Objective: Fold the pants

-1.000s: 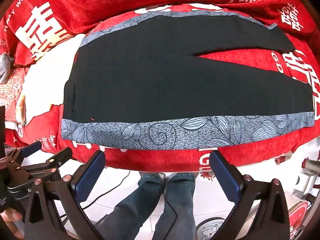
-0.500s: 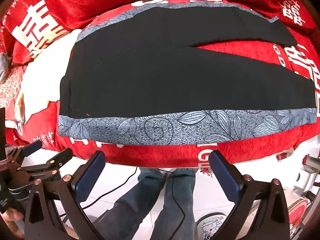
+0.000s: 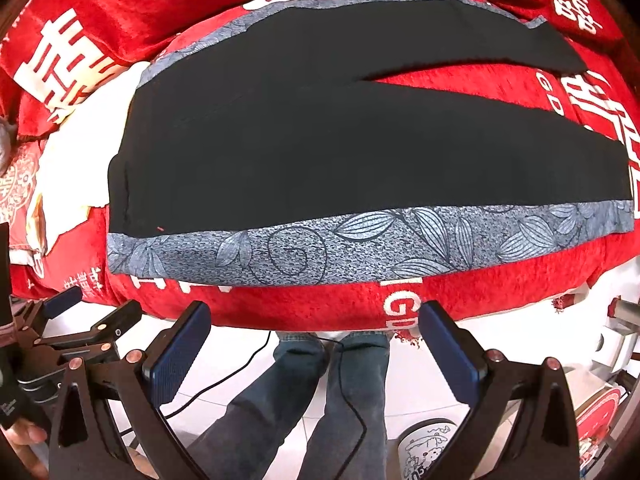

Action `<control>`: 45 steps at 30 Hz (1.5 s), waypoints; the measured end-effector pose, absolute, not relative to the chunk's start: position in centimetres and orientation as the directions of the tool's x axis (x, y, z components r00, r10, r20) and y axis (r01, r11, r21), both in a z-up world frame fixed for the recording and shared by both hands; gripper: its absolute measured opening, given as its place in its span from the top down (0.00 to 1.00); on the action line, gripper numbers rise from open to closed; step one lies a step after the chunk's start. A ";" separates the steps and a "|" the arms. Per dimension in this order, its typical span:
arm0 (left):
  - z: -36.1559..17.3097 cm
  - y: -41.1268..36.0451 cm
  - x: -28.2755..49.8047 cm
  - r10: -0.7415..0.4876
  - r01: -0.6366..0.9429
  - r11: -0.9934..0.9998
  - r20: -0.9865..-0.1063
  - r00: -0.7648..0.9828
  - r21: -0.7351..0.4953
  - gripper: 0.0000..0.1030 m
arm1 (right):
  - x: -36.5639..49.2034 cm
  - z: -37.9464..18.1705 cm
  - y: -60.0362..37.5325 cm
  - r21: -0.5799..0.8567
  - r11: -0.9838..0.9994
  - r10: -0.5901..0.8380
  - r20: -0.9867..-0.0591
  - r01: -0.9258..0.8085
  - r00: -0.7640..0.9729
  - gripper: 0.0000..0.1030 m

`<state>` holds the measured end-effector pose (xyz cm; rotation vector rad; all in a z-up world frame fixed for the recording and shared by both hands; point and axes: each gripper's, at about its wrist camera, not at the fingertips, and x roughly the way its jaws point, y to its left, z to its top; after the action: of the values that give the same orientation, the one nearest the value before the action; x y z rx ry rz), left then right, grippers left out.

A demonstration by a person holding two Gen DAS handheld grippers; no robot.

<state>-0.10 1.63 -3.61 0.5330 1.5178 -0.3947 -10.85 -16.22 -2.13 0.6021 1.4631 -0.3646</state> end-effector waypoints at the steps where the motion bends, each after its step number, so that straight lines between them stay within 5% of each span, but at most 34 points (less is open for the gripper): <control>1: -3.6 1.6 -0.1 0.083 0.558 0.825 -0.996 0.026 0.083 0.00 | -10.9 -2.2 -16.3 0.158 0.801 0.128 -0.987 0.577 0.092 0.00; 45: -6.4 0.6 -1.3 0.109 0.547 0.834 -0.993 -0.039 0.070 0.00 | -13.1 -5.3 -17.9 0.214 0.737 0.215 -0.974 0.641 0.078 0.00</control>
<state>-1.31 0.56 -6.41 0.5310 1.5913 -0.3808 -13.10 -17.89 -5.27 0.7343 1.4931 -0.3665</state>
